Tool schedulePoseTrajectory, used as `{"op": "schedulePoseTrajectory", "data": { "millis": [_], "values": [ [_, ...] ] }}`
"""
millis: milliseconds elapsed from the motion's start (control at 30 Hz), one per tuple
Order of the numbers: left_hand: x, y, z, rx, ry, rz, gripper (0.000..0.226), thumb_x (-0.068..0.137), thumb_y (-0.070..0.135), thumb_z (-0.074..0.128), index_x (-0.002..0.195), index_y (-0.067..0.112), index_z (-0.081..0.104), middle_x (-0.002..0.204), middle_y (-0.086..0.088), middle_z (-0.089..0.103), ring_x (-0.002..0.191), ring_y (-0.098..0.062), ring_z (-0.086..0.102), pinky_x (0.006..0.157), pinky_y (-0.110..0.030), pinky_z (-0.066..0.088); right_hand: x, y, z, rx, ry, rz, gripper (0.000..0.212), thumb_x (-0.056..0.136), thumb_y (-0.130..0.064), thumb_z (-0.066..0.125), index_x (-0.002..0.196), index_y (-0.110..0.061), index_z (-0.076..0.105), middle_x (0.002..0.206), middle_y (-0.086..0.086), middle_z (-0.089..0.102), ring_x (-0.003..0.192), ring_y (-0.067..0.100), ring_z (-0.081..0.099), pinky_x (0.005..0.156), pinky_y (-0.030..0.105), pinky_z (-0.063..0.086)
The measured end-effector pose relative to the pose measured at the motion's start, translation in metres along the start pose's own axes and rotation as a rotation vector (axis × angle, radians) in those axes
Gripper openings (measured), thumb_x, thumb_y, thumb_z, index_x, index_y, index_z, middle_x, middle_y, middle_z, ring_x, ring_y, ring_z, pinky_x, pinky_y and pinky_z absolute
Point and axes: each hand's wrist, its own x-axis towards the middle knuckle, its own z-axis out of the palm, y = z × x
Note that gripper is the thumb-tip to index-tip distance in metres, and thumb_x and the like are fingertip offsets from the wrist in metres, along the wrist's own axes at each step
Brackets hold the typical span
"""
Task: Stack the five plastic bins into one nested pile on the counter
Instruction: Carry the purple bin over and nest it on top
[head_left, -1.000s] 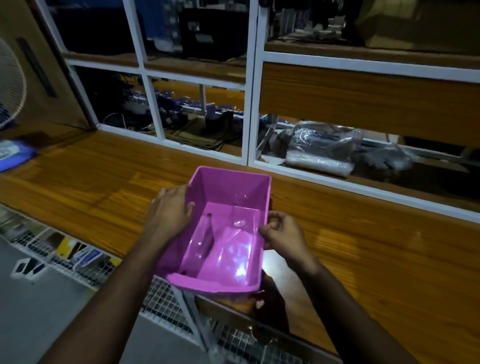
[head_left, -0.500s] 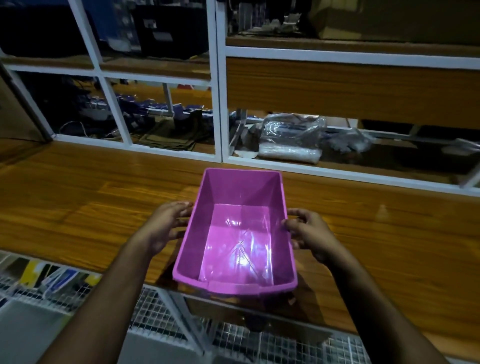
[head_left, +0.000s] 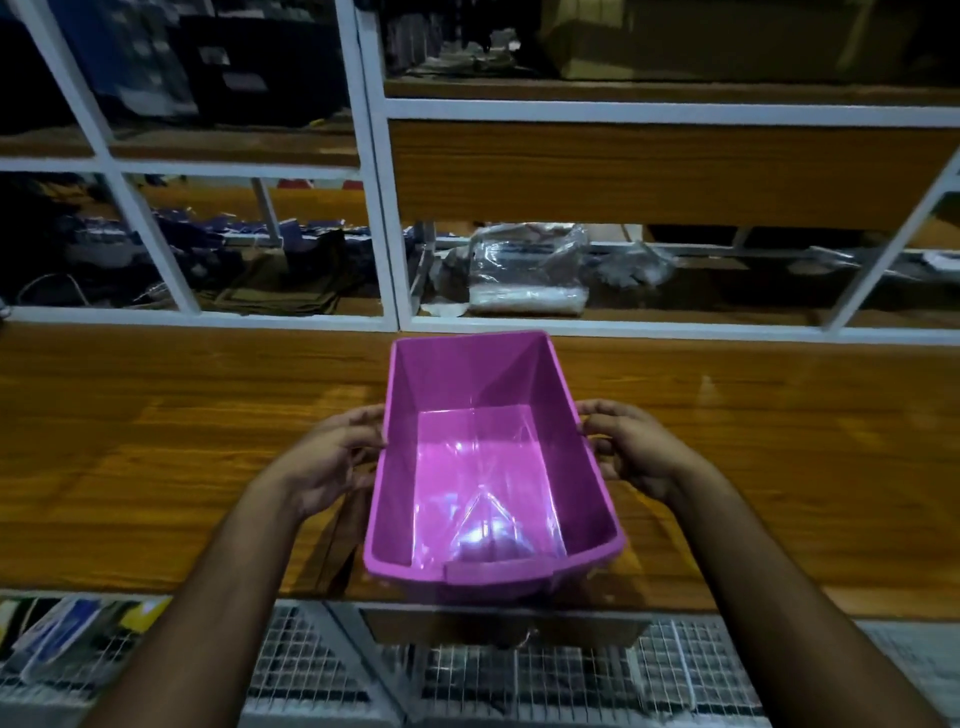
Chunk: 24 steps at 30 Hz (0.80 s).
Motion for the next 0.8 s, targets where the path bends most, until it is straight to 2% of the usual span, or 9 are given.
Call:
{"op": "schedulePoseTrajectory", "data": {
  "millis": [100,200,300,367,500,600,700,800],
  "values": [
    [0.007,0.003,0.012,-0.015,-0.075,-0.017,0.049,0.081,-0.01,0.051,0.121,0.017,0.06,0.091,-0.005,0.071,0.076,-0.011,0.065,0.062,-0.035,0.056,-0.017,0.006,-0.015,0.061,0.047,-0.009,0.025,0.095,0.001,0.05,0.11,-0.014,0.063,0.08,0.003,0.07,0.057,0.006,0.065,0.045,0.023,0.055],
    [0.022,0.003,0.033,0.011,-0.192,-0.038,0.058,0.069,-0.004,0.061,0.122,0.02,0.06,0.09,-0.004,0.07,0.077,-0.013,0.061,0.062,-0.033,0.052,-0.043,0.016,-0.038,0.111,0.134,-0.054,0.026,0.095,0.001,0.05,0.112,-0.014,0.063,0.086,0.005,0.069,0.062,0.007,0.066,0.046,0.024,0.056],
    [0.036,-0.005,0.075,0.077,-0.292,-0.068,0.054,0.08,-0.003,0.052,0.126,0.025,0.059,0.091,-0.001,0.067,0.075,-0.012,0.059,0.059,-0.032,0.053,-0.082,0.03,-0.064,0.157,0.25,-0.081,0.03,0.095,0.001,0.049,0.121,-0.011,0.06,0.088,0.006,0.067,0.062,0.006,0.065,0.044,0.023,0.053],
    [0.042,-0.015,0.107,0.075,-0.372,-0.099,0.053,0.084,-0.002,0.049,0.126,0.028,0.059,0.099,-0.003,0.064,0.078,-0.014,0.056,0.06,-0.032,0.056,-0.113,0.041,-0.083,0.181,0.329,-0.091,0.029,0.095,0.001,0.05,0.117,-0.014,0.061,0.085,0.005,0.068,0.06,0.006,0.065,0.043,0.021,0.051],
    [0.046,-0.032,0.191,0.126,-0.595,-0.17,0.054,0.082,0.003,0.056,0.128,0.031,0.06,0.111,-0.01,0.057,0.083,-0.016,0.055,0.066,-0.033,0.058,-0.193,0.064,-0.128,0.206,0.516,-0.122,0.027,0.094,-0.001,0.052,0.109,-0.02,0.064,0.081,-0.001,0.07,0.063,0.007,0.063,0.049,0.02,0.048],
    [0.044,-0.042,0.255,0.144,-0.699,-0.203,0.056,0.082,0.005,0.057,0.132,0.03,0.057,0.11,-0.008,0.066,0.081,-0.016,0.064,0.067,-0.033,0.059,-0.244,0.08,-0.159,0.241,0.622,-0.134,0.028,0.094,-0.002,0.053,0.111,-0.02,0.066,0.086,0.0,0.066,0.071,0.012,0.059,0.056,0.025,0.047],
    [0.037,-0.062,0.337,0.204,-0.785,-0.204,0.051,0.088,0.003,0.052,0.129,0.033,0.06,0.114,-0.011,0.065,0.09,-0.02,0.061,0.065,-0.034,0.058,-0.305,0.096,-0.197,0.26,0.737,-0.156,0.028,0.094,-0.003,0.053,0.112,-0.02,0.066,0.091,0.002,0.066,0.076,0.013,0.061,0.062,0.028,0.049],
    [0.021,-0.091,0.431,0.257,-0.839,-0.212,0.051,0.088,0.002,0.052,0.128,0.032,0.06,0.12,-0.014,0.065,0.099,-0.023,0.061,0.07,-0.036,0.059,-0.373,0.113,-0.245,0.277,0.863,-0.19,0.028,0.095,-0.002,0.051,0.113,-0.016,0.066,0.093,0.005,0.067,0.079,0.016,0.062,0.065,0.031,0.053]
  ]
}}
